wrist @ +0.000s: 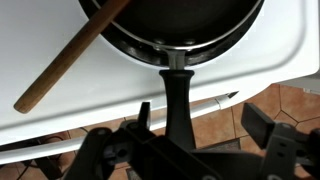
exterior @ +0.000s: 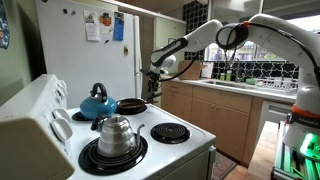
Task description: Move the pan from the left plate to the right plate
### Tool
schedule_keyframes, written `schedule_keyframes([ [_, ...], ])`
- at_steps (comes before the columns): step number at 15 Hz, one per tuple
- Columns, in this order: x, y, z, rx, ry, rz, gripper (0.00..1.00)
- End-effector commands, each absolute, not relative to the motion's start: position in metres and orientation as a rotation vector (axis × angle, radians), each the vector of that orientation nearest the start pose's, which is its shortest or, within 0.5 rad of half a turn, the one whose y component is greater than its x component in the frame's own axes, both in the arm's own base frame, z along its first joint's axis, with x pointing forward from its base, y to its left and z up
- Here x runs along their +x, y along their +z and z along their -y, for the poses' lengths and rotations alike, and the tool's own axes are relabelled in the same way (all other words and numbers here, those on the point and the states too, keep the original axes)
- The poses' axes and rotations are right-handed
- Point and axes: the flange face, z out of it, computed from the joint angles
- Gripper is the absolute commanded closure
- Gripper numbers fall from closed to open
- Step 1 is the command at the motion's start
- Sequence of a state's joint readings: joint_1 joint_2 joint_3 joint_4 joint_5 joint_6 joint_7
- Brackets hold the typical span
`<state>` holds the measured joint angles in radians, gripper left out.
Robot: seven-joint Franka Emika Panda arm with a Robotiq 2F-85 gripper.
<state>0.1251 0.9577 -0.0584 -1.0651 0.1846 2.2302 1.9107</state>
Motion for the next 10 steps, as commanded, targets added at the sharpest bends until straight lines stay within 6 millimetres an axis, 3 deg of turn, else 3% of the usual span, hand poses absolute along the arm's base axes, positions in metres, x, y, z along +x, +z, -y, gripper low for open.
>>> schedule_keyframes([
  [1,0.786,0.288,-0.09,-1.917,-0.128,-2.267,0.0],
  [5,0.765,0.346,-0.124,-2.158,-0.203,-2.033,0.0],
  [10,0.716,0.415,-0.164,-2.385,-0.177,-1.665,0.0],
])
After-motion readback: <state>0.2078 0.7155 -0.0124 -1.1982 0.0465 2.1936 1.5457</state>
